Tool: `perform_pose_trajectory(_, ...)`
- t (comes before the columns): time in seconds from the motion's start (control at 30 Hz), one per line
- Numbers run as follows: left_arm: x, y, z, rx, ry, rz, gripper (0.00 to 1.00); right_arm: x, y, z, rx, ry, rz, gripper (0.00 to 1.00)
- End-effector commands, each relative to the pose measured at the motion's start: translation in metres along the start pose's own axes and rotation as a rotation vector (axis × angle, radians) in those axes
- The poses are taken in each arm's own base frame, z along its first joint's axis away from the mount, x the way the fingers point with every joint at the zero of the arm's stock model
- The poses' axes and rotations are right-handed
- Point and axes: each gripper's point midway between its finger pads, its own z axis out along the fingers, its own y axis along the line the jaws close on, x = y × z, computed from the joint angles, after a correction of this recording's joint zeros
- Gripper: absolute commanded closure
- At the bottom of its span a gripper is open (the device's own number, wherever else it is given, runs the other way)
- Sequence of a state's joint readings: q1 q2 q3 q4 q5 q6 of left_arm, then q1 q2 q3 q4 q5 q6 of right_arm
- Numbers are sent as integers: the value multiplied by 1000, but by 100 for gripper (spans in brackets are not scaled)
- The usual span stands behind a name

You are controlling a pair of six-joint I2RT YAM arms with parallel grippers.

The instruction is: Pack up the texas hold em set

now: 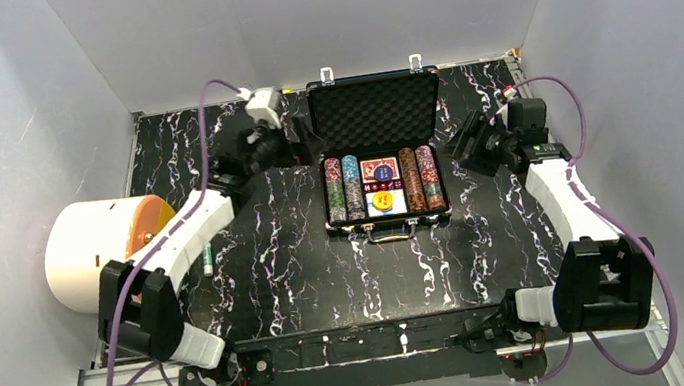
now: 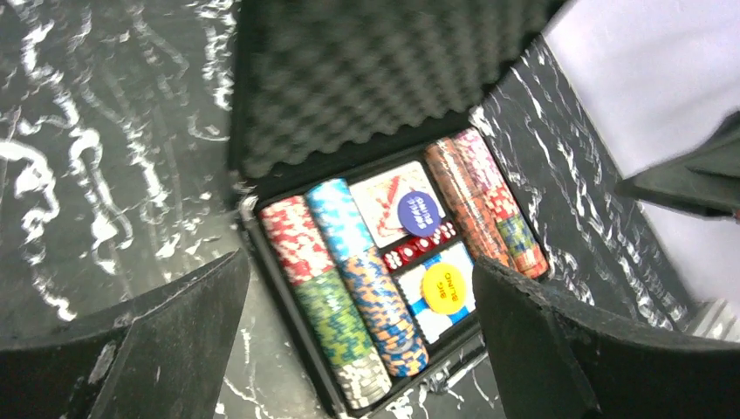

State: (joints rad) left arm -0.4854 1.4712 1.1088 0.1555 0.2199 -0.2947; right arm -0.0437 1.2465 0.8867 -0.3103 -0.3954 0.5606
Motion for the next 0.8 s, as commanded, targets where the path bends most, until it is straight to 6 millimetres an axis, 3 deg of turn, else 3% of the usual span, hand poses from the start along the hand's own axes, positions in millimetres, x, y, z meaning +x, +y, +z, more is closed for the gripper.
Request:
perform_pose_trajectory(0.0, -10, 34, -7, 47, 40, -294, 2, -55, 33, -2, -73, -145, -92, 23)
perform_pose_trajectory(0.13, -31, 64, -2, -3, -42, -331, 2, -96, 54, 2, -106, -228, -103, 23)
perform_pose_trajectory(0.37, -85, 79, 34, 48, -142, -380, 2, -161, 97, 14, -226, -331, -62, 25)
perform_pose_trajectory(0.43, -108, 71, 45, 112, -163, -388, 2, -171, 110, 19, -273, -309, -55, 28)
perform_pose_trajectory(0.53, -122, 77, 62, 114, -173, -414, 4, -187, 113, 27, -270, -326, -41, 30)
perform_pose_trajectory(0.63, -129, 82, 74, 113, -184, -415, 7, -195, 116, 33, -288, -335, -40, 29)
perform_pose_trajectory(0.77, -130, 82, 84, 143, -173, -418, 11, -191, 120, 54, -337, -258, -51, 32)
